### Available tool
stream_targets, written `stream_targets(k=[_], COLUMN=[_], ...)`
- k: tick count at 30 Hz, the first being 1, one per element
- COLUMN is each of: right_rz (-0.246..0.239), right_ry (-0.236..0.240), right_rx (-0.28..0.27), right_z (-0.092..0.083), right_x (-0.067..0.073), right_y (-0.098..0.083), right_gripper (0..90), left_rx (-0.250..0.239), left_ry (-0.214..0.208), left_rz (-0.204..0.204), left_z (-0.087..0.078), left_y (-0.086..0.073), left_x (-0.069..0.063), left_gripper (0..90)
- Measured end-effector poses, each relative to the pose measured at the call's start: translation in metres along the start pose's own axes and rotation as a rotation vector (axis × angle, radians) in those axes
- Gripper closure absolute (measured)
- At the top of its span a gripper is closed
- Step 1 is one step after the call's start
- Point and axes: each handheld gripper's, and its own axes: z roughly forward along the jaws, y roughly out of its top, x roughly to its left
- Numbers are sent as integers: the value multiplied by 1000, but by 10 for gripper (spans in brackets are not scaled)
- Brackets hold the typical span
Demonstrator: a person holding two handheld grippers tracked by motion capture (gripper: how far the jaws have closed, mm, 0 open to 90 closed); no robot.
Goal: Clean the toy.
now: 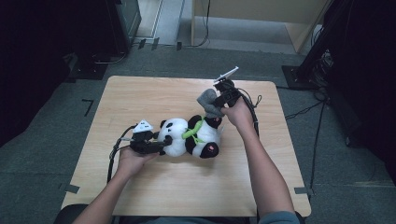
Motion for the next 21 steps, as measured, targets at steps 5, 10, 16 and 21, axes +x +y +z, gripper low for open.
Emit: stream_targets(k=[5, 10, 16, 21], right_rz=[-29, -99, -152, -180], right_ry=[40, 81, 150, 190], right_rx=[-81, -96, -62, -29], right_z=[-18, -13, 20, 49], right_x=[19, 53, 99, 127], right_y=[14, 30, 47, 52], right_gripper=[775, 775, 773, 770], left_rx=[-7, -11, -13, -13], left_ry=[25, 28, 22, 25], left_rz=[-11, -24, -25, -24], left_z=[0, 1, 1, 1], left_y=[1, 2, 1, 1], left_x=[-2, -1, 0, 0], left_gripper=[464, 462, 455, 452])
